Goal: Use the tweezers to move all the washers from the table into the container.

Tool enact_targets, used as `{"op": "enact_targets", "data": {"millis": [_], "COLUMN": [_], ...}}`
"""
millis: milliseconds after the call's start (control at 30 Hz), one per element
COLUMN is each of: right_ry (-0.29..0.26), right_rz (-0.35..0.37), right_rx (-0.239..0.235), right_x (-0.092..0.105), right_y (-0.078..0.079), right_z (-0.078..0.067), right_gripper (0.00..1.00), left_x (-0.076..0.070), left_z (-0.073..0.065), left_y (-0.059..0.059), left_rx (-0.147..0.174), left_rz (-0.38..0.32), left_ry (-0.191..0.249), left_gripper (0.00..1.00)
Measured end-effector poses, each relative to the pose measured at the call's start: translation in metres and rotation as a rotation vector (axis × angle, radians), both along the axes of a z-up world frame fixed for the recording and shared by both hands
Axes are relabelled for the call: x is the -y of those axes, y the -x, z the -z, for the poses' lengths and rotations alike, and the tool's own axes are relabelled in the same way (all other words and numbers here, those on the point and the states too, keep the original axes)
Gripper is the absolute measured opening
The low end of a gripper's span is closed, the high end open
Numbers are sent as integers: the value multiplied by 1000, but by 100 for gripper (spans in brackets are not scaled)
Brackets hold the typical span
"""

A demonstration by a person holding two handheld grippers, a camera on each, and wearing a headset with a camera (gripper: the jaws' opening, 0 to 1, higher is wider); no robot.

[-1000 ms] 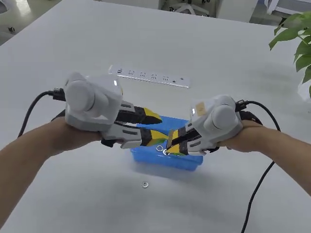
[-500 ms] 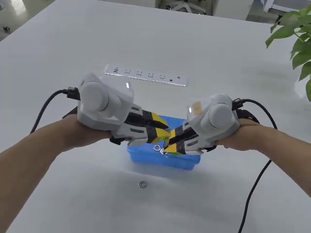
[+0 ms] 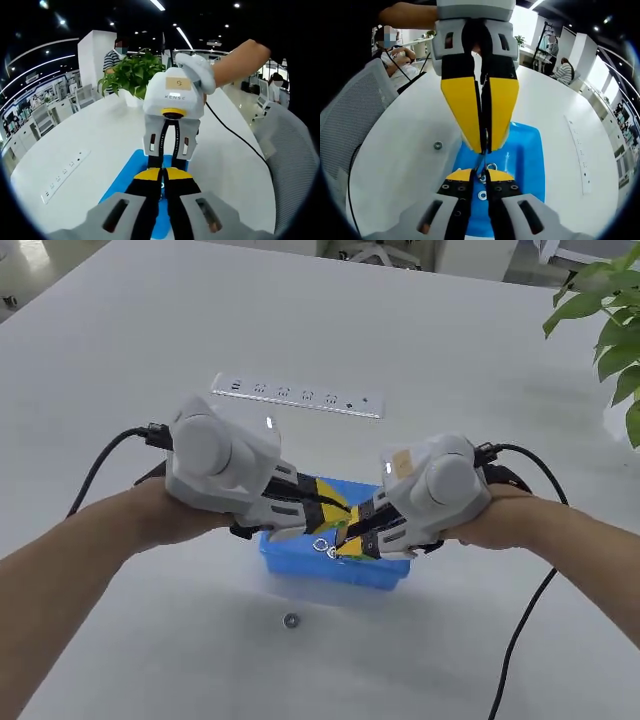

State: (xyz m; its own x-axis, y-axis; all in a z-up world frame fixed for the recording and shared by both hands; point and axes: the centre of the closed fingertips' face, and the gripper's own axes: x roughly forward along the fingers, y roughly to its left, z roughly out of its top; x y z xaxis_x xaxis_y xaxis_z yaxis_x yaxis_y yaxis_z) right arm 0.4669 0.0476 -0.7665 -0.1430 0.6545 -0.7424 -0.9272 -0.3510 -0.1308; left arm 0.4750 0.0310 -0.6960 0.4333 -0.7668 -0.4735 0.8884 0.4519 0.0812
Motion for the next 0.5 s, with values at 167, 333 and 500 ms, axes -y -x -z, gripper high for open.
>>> {"op": "enact_targets", "data": {"millis": [167,333,500], "right_ry": [-9,-19,-29], "right_rz": [16,38,64], "right_rx": [-5,-7,-9], "right_x": [0,3,6], "right_y": [-1,-3,-4], "right_z": [-2,-9,-16], "right_gripper": [12,14,19], "left_x": [-1,-1,-1], "left_z": [0,0,-1], "left_y": [-1,-1,1], "left_rx": [-4,-5,-5], "left_rz": [-2,-2,-4], "left_ry": [4,0,-4], "left_gripper": [6,5,5]}}
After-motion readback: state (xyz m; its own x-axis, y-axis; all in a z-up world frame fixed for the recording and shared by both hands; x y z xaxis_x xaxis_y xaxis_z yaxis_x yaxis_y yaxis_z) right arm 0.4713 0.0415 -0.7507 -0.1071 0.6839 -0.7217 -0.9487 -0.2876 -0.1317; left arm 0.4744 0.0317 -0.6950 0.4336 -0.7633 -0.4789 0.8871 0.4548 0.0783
